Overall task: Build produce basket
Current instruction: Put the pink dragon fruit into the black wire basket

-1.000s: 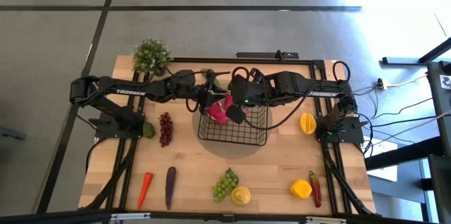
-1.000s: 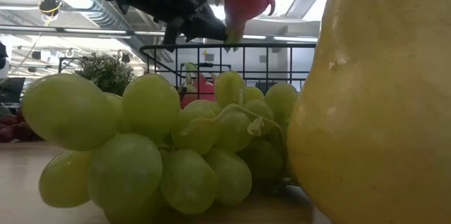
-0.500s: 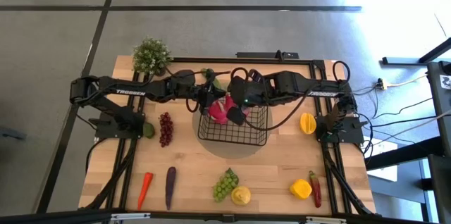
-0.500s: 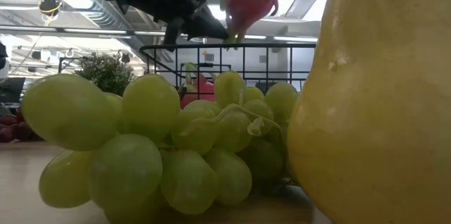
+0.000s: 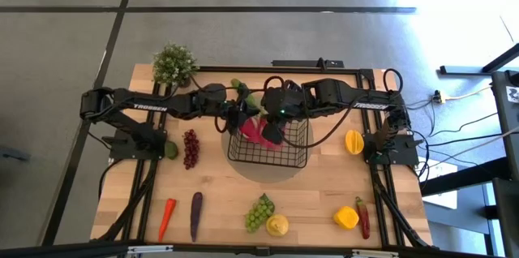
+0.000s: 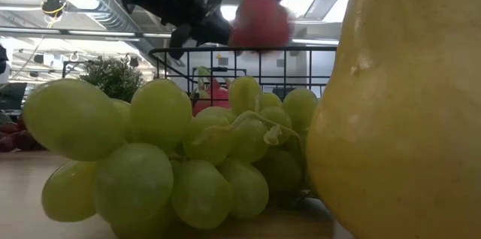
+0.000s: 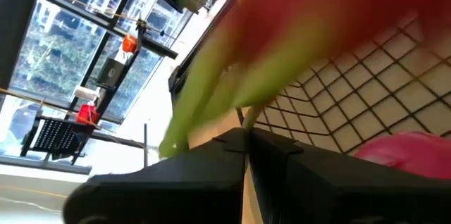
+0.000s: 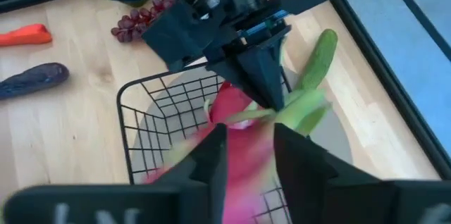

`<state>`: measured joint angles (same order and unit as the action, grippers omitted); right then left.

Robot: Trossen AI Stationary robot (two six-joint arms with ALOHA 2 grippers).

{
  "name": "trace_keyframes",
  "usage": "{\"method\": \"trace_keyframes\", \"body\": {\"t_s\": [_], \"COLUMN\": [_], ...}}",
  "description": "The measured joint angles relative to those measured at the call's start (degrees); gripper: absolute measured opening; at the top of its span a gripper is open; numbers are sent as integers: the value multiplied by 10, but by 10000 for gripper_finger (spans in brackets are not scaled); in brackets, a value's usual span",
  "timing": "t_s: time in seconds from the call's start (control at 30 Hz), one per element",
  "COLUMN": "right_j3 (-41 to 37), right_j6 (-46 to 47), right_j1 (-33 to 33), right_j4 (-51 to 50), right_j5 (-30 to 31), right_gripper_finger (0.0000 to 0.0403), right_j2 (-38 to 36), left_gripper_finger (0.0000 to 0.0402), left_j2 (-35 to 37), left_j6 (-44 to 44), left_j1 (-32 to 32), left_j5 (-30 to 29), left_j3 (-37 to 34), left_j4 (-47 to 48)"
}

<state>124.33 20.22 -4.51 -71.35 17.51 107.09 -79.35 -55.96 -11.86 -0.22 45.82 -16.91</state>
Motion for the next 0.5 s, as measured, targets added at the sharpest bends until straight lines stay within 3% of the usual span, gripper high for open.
{"method": "trace_keyframes", "body": {"t_s": [0.17, 0.5], "right_j3": [0, 0], "right_j6": [-28, -69], "right_j1": [0, 0], "right_j4": [-2, -21], "right_j5": [8, 8], "right_gripper_finger": [146, 149], "right_j2": [0, -1], "left_gripper_finger": [0, 0], "left_j2": [0, 0], "left_j6": [2, 63], "left_j1": [7, 12], "left_j5": [-7, -7], "left_j3": [0, 0], "left_j4": [1, 4]}}
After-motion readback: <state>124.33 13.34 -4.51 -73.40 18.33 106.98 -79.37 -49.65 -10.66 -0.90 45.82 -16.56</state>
